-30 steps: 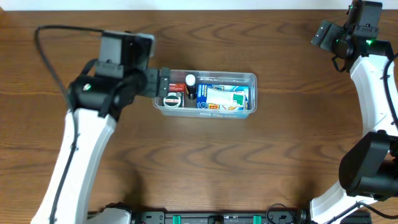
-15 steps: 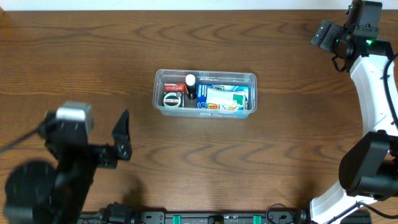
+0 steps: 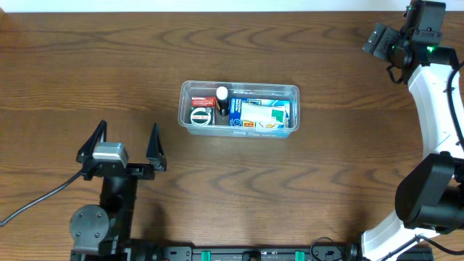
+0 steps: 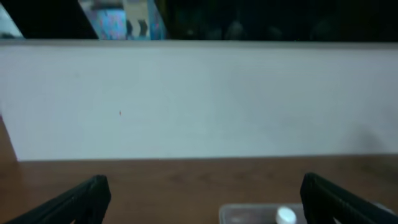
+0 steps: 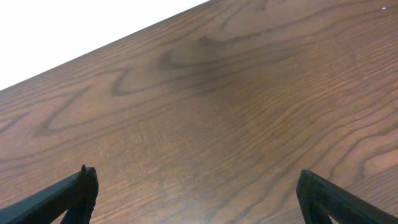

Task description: Pack container

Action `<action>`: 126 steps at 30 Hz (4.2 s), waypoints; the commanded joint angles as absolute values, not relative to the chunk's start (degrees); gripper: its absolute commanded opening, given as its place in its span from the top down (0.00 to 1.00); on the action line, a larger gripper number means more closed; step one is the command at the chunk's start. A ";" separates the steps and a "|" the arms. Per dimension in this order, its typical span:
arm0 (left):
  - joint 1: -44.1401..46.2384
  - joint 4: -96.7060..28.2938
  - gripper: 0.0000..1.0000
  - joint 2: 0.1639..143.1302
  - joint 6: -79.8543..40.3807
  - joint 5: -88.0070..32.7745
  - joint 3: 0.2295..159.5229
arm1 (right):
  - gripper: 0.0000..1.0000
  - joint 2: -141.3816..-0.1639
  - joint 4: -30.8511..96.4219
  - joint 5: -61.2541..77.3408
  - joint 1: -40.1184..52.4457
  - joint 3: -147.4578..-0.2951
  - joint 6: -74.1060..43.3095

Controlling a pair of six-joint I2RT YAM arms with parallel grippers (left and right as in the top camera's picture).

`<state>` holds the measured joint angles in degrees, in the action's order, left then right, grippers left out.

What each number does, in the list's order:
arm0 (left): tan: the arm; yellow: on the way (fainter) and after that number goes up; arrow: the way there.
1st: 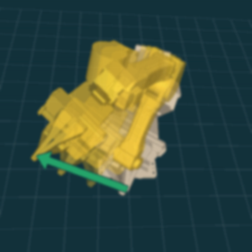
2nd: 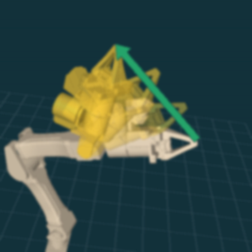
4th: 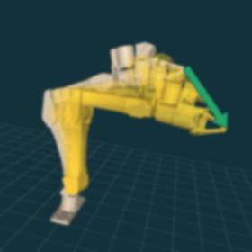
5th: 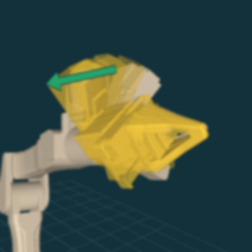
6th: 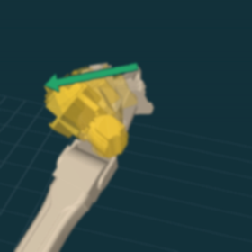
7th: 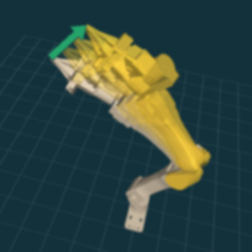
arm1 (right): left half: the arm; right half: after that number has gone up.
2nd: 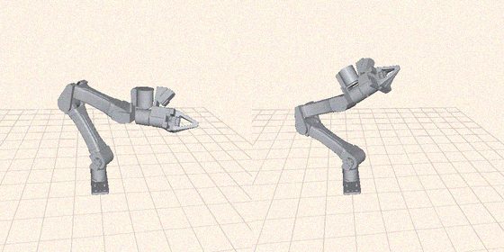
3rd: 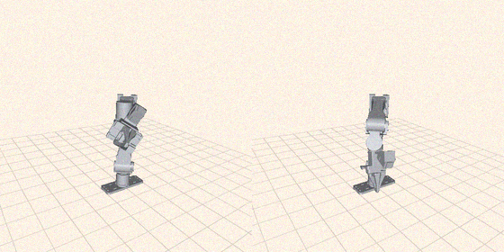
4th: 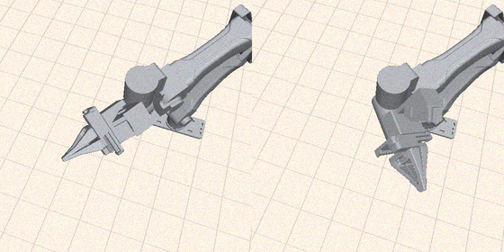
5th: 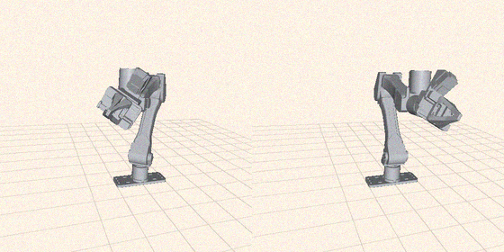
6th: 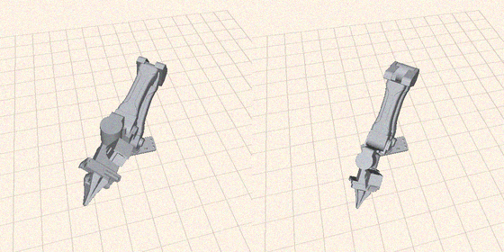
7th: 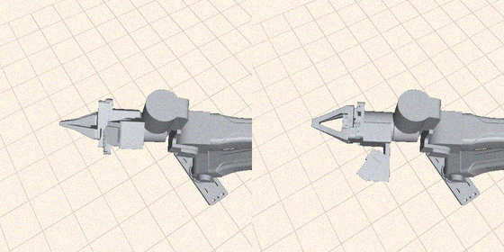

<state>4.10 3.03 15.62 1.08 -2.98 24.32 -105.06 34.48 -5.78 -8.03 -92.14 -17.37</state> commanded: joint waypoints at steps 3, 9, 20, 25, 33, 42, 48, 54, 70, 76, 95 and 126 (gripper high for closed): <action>-1.15 8.47 0.02 13.98 -2.22 -4.12 19.09 | 0.01 -105.14 34.33 -5.76 -8.19 -92.01 -17.30; -5.21 8.23 0.02 13.87 -2.09 -5.10 18.33 | 0.01 -105.12 34.33 -5.76 -8.19 -92.01 -17.30; -7.29 11.49 0.02 9.74 3.25 -5.06 8.91 | 0.01 -105.12 34.30 -5.76 -8.19 -92.01 -17.30; -7.70 14.06 0.02 8.12 3.44 -4.86 4.40 | 0.01 -105.14 34.30 -5.76 -8.19 -92.03 -17.30; -7.70 11.55 0.02 7.68 7.11 -4.82 1.04 | 0.01 -105.12 34.33 -5.76 -8.21 -92.03 -17.30; -7.70 -3.07 0.02 3.11 7.53 -4.38 0.23 | 0.01 -105.14 34.30 -5.76 -8.19 -92.01 -17.30; -7.70 -4.10 0.02 0.08 7.51 -0.71 0.23 | 0.01 -105.12 34.30 -5.76 -8.21 -92.01 -17.30; -7.62 -4.08 0.02 0.10 7.49 -0.64 0.23 | 0.01 -105.12 34.30 -5.76 -8.19 -92.01 -17.30; -8.54 -4.16 0.02 7.42 7.49 -0.58 0.23 | 0.01 -105.14 34.30 -5.76 -8.21 -92.01 -17.30; -8.82 -4.08 0.02 22.15 7.49 -0.58 0.23 | 0.01 -105.14 34.30 -5.76 -8.19 -92.03 -17.30; -8.82 -4.08 0.02 27.27 7.49 -0.58 0.23 | 0.01 -105.12 34.30 -5.76 -8.19 -92.01 -17.30; -3.40 -4.05 0.02 0.43 7.49 -0.58 0.23 | 0.01 -105.12 34.30 -5.76 -8.19 -92.03 -17.30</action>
<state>-3.62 -1.89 0.62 6.48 -2.17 1.21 -105.06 34.48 -5.78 -8.03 -92.14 -17.39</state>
